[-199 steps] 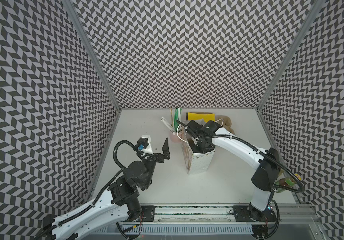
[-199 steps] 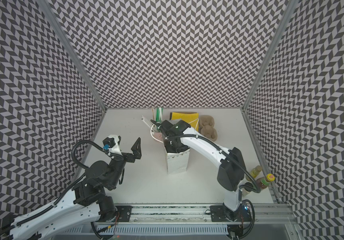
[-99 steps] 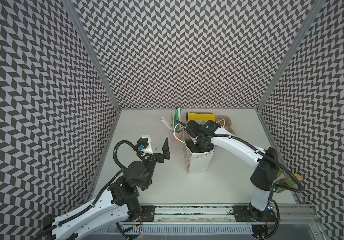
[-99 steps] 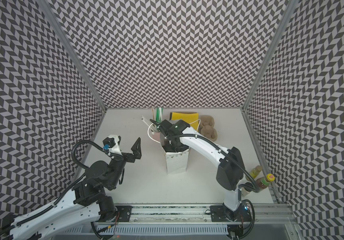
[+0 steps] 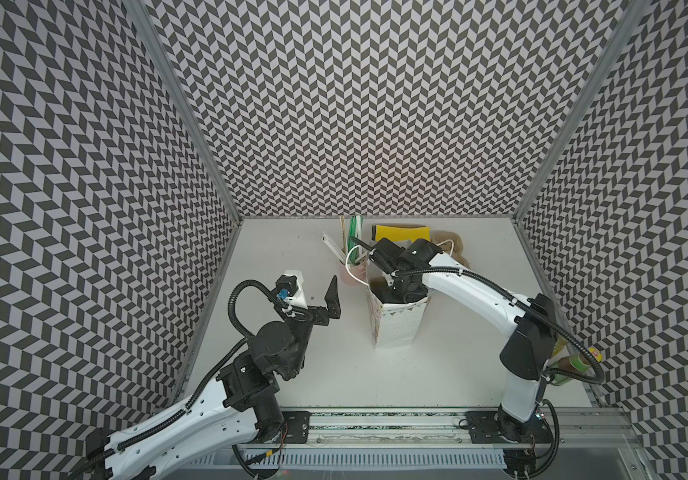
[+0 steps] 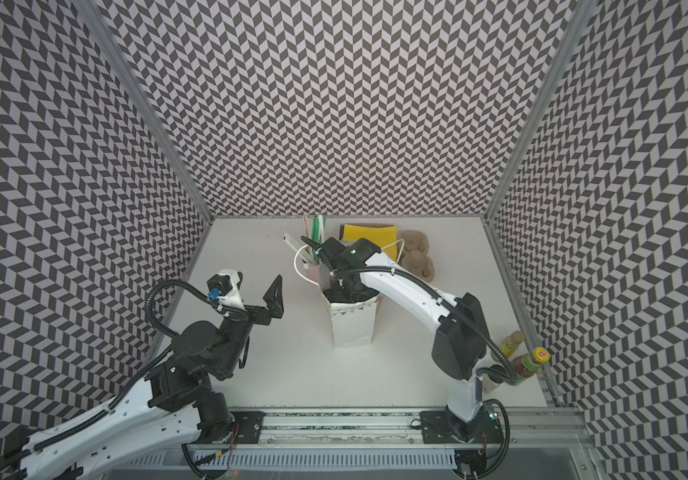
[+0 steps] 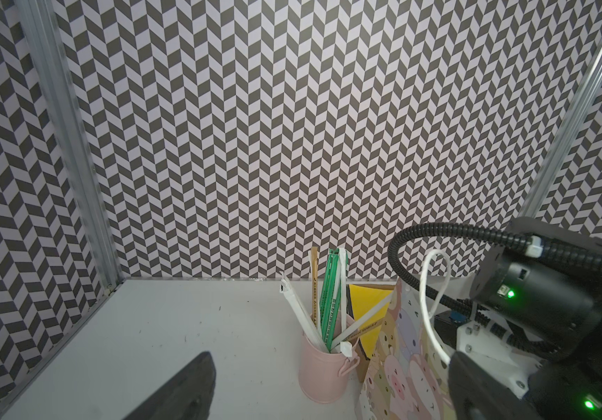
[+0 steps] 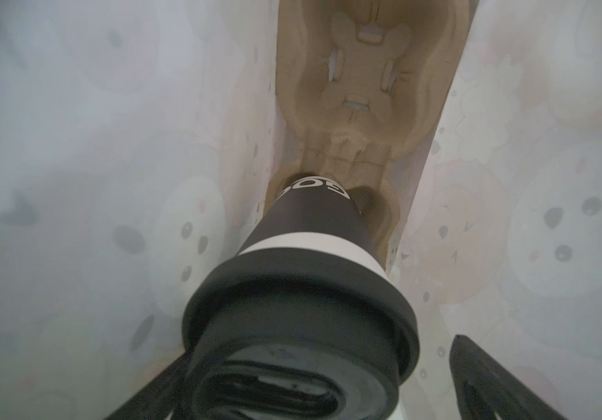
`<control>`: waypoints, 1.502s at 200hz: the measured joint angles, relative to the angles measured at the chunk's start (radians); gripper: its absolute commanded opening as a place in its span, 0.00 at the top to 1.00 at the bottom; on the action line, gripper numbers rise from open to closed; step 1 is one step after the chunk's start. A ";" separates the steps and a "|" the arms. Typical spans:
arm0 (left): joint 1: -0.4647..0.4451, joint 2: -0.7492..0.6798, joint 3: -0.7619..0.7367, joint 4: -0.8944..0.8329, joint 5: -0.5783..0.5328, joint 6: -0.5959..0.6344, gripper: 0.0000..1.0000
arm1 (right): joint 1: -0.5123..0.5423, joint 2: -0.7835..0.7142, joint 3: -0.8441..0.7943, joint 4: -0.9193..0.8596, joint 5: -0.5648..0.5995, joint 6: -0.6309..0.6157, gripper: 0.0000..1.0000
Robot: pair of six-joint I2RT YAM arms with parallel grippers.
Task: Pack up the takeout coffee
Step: 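Open the right gripper to release the cup inside the bag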
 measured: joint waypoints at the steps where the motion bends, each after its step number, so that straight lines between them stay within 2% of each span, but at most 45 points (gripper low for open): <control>1: 0.000 0.000 0.000 0.000 0.000 0.000 0.00 | 0.000 0.000 0.000 0.000 0.000 0.000 0.01; 211: 0.000 0.013 0.000 0.000 0.011 0.000 0.00 | 0.007 -0.008 0.040 0.007 0.018 0.008 0.01; 300: 0.000 0.019 0.000 0.000 0.011 0.000 0.00 | 0.007 -0.061 0.076 0.008 0.003 0.019 0.01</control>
